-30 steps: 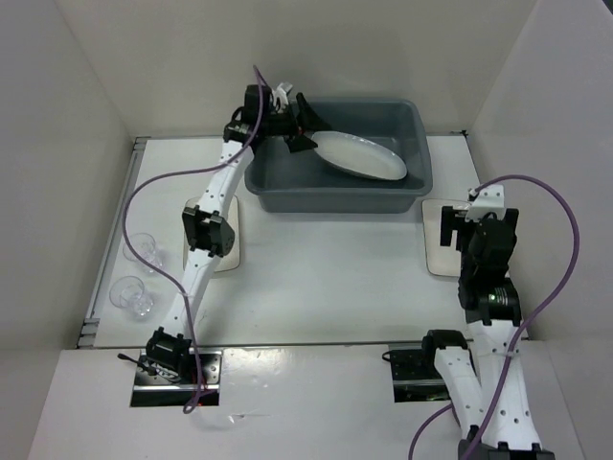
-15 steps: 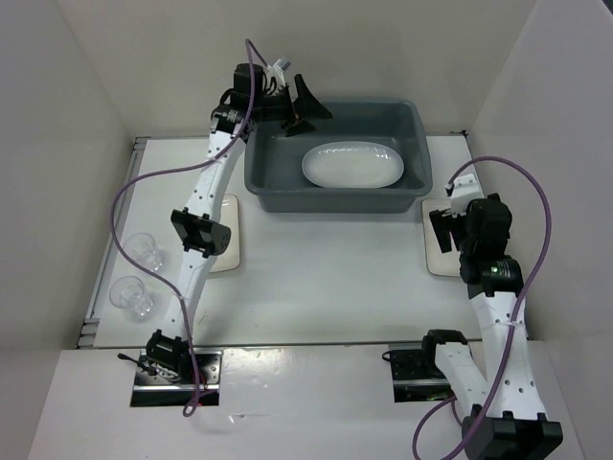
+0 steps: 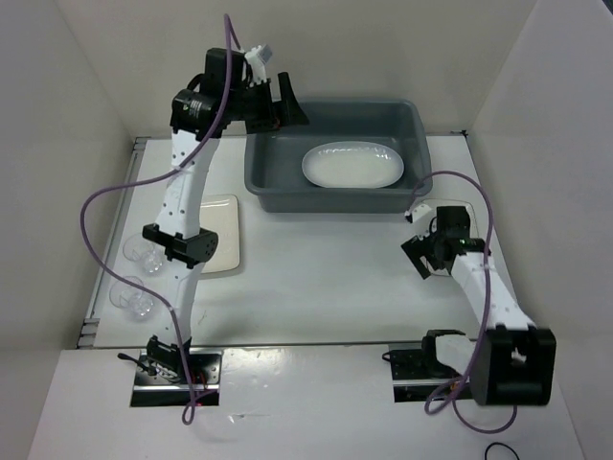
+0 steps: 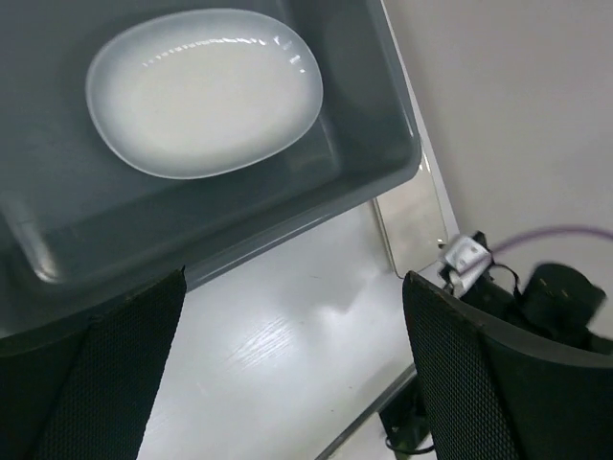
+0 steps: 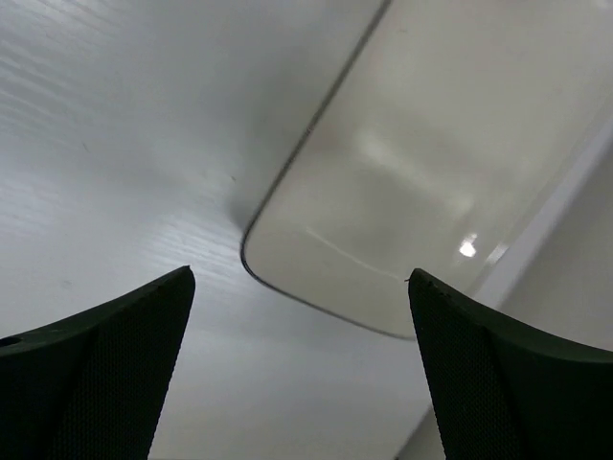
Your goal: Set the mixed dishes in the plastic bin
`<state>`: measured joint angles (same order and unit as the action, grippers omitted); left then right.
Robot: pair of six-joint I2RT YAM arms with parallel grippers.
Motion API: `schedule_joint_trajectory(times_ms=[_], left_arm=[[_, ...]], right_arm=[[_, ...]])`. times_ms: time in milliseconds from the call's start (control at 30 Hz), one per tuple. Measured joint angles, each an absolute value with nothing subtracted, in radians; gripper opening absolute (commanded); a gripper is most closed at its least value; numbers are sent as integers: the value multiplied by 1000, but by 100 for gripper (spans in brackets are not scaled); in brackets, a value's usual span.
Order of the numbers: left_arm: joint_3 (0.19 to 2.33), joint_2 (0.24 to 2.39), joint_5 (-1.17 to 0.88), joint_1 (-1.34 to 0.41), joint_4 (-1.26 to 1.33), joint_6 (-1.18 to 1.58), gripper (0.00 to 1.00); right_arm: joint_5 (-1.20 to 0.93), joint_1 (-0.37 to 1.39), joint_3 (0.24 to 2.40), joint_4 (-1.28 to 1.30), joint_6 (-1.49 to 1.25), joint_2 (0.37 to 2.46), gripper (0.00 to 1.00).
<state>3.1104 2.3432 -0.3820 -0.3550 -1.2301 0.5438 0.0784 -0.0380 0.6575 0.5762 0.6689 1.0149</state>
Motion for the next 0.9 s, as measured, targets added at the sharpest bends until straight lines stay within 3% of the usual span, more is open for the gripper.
schedule_joint_trajectory(times_ms=[33,133,300,433,567,667,700,733,833,900], left_arm=[[3116,2325,-357,-359,-1242,535,100],[3107,2277,-284,-382,-1263,522,100],[2972,2164,-87,-453,-1290,524,100],[2699,1983,111,-514,-1291,537,100],[2258,1707,215,-510,-1195,570,100],[1869,1448,211,-444,-1059,618,100],[1765,1364,206,-414,-1032,638,100],[1697,1304,201,-389,-1012,658,100],[1618,1188,187,-339,-1007,692,100],[1623,1165,177,-331,-990,701,100]], right_arm=[[50,-41,677,567,652,1084,96],[8,-55,729,550,606,1276,83],[-4,-57,784,531,526,1491,86],[-12,-57,777,478,469,1489,88],[6,-57,777,451,429,1499,75],[41,-57,788,440,413,1517,57],[58,-59,791,435,418,1523,38],[81,-61,794,430,428,1527,29],[120,-70,813,438,434,1527,10],[153,-79,818,449,453,1528,4]])
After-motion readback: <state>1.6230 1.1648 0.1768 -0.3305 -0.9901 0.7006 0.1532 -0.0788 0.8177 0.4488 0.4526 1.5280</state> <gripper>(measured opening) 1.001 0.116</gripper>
